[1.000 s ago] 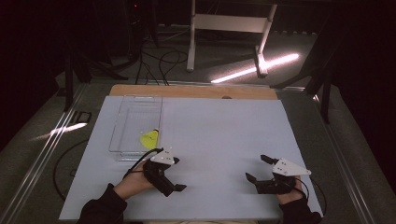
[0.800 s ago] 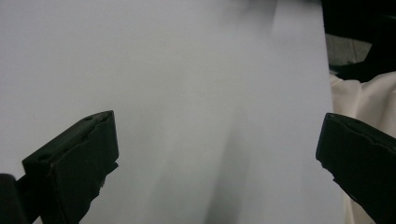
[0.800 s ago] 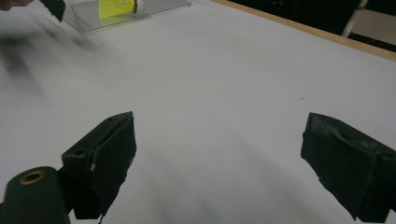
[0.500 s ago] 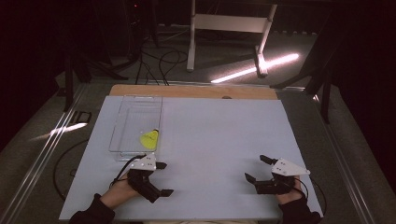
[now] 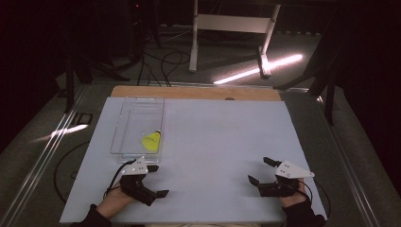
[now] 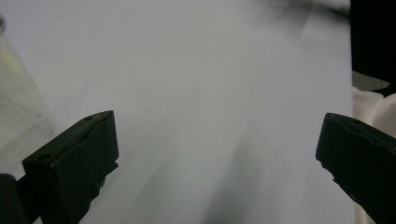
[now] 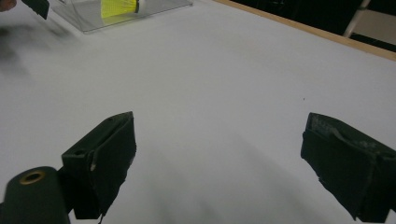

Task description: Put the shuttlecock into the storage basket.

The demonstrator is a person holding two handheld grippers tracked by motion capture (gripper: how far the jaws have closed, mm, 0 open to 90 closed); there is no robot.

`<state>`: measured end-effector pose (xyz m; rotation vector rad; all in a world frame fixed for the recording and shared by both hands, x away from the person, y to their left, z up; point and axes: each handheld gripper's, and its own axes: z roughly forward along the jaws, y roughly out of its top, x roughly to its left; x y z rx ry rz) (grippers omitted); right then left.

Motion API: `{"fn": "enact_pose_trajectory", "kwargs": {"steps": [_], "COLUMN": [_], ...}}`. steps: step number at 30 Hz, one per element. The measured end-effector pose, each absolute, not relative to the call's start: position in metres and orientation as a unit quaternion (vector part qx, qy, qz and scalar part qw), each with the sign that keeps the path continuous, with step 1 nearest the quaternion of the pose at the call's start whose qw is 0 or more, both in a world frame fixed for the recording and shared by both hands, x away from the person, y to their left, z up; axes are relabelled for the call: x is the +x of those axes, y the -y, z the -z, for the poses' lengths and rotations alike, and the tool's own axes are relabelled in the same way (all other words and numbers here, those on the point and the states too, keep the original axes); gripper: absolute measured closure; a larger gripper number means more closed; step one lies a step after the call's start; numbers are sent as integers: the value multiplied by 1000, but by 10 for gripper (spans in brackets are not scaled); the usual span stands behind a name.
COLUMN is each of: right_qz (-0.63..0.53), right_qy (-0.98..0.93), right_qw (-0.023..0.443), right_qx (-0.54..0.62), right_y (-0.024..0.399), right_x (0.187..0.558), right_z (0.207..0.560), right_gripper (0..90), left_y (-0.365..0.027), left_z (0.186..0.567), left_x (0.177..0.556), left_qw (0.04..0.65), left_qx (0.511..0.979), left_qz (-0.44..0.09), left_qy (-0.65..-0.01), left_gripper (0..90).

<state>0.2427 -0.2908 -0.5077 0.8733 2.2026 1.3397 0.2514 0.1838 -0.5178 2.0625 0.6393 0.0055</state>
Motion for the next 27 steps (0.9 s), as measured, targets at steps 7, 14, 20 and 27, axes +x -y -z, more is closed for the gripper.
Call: {"fn": "enact_pose_trajectory", "kwargs": {"steps": [7,14,20,27], "right_qz": [-481,-479,-477,-476], "right_qy": [-791,-791,-794,-795], "right_qw": [209,200,192,186], "right_qx": [315,324,324,327], "right_y": [291,293,292,292], "right_x": [243,243,244,245], "right_z": [508,508,510,511], "right_gripper": [105,105,105,105], "left_y": [-188,-188,-189,-190], "left_z": [518,521,520,522], "left_x": [245,239,235,237], "left_qw": [480,475,470,473], "left_qx": [832,828,823,822], "left_qz": [-26,-52,-95,-84], "left_qy": [-276,-292,-304,-307], "left_gripper": [1,1,1,1]}}
